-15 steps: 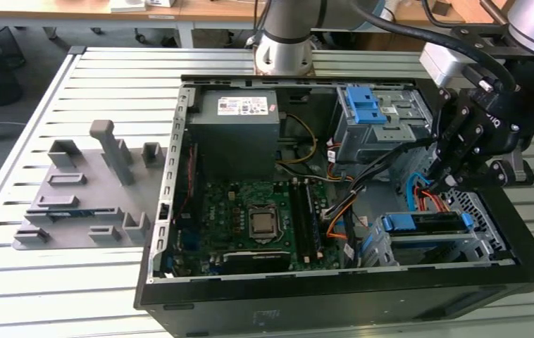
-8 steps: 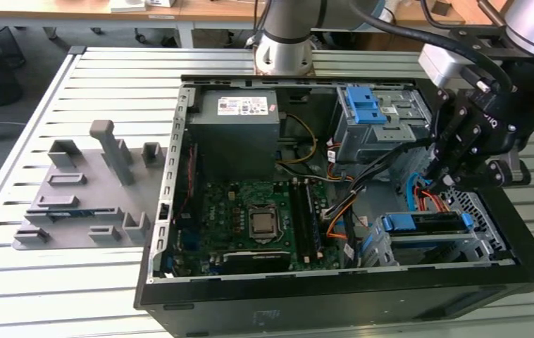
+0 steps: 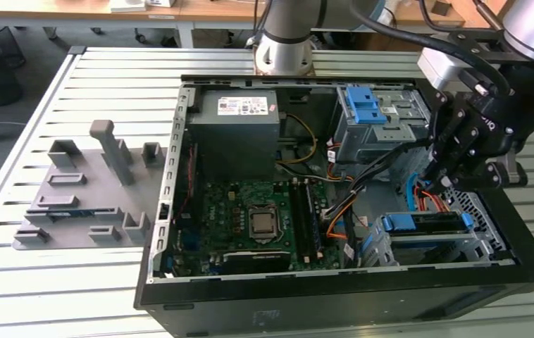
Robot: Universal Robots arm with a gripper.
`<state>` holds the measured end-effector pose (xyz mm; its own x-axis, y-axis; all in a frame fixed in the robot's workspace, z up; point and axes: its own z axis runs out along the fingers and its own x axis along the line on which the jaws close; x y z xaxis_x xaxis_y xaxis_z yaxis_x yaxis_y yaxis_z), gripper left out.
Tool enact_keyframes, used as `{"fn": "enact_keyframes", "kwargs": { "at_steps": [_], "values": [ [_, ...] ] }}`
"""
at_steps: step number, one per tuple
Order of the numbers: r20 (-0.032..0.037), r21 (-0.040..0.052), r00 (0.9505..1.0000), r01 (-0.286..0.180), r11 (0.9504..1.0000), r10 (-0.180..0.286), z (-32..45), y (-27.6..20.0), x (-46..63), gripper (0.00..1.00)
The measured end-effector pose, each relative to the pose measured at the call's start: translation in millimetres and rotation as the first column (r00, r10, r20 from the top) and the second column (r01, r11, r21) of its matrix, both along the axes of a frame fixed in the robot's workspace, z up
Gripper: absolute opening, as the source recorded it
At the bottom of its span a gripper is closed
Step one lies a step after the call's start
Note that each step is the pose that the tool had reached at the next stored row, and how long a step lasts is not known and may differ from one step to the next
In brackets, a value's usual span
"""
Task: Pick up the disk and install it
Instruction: 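Insert the second disk wire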
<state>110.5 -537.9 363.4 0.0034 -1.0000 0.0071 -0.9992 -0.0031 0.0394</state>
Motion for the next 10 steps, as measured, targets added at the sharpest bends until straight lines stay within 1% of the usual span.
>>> {"fn": "enact_keyframes", "kwargs": {
  "at_steps": [4,10],
  "values": [
    [-0.0029,-0.0001,1.0000,0.000,1.0000,0.000,-2.1,0.0,0.6,0.25],
    [-0.0034,-0.0001,1.0000,0.000,1.0000,0.000,-3.4,0.0,1.0,0.24]
  ]
}}
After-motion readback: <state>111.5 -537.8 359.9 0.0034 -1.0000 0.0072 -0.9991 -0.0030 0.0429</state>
